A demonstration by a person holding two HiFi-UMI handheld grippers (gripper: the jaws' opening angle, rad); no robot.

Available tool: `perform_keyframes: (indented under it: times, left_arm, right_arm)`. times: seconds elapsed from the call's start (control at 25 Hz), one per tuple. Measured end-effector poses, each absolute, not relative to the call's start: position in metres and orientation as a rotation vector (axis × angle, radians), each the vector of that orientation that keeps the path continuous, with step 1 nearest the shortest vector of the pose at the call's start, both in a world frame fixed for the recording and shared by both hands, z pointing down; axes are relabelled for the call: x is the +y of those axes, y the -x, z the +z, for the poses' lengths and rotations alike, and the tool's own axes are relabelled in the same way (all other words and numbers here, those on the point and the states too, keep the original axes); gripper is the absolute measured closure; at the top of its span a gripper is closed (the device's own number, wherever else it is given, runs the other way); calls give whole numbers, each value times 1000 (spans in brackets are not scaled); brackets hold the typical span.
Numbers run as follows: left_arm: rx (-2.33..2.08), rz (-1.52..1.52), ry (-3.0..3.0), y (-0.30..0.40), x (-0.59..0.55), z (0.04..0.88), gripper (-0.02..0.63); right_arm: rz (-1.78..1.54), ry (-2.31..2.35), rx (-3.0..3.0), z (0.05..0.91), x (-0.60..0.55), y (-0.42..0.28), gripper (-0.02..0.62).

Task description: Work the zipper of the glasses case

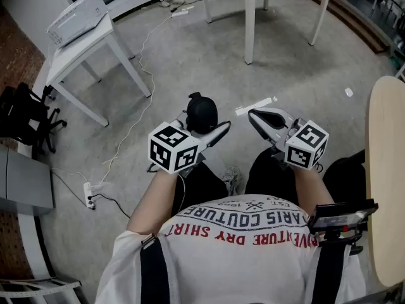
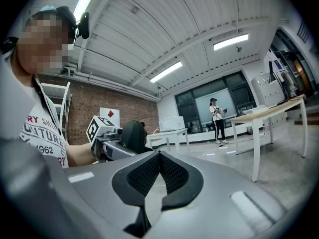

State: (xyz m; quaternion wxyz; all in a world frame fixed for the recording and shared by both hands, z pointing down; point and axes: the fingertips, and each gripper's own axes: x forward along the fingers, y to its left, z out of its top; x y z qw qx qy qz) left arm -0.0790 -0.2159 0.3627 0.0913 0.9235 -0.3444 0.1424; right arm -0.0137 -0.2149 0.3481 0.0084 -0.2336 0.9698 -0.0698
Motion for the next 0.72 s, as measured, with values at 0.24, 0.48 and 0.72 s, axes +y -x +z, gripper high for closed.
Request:
perform_keyframes:
  times: [0.24, 0.48, 0.72]
  left_arm:
    - [-836, 810, -2824, 75, -210, 377, 357]
    - [-564, 1361, -2803, 84, -196, 395, 357]
    - [-293, 1886, -2680, 108, -190, 403, 357]
  right_arm:
    - [-208, 724, 3028, 350, -219, 12, 597]
    - [-195, 716, 3027, 346, -217, 11, 597]
    - [-173, 664, 3013, 340, -214, 14, 597]
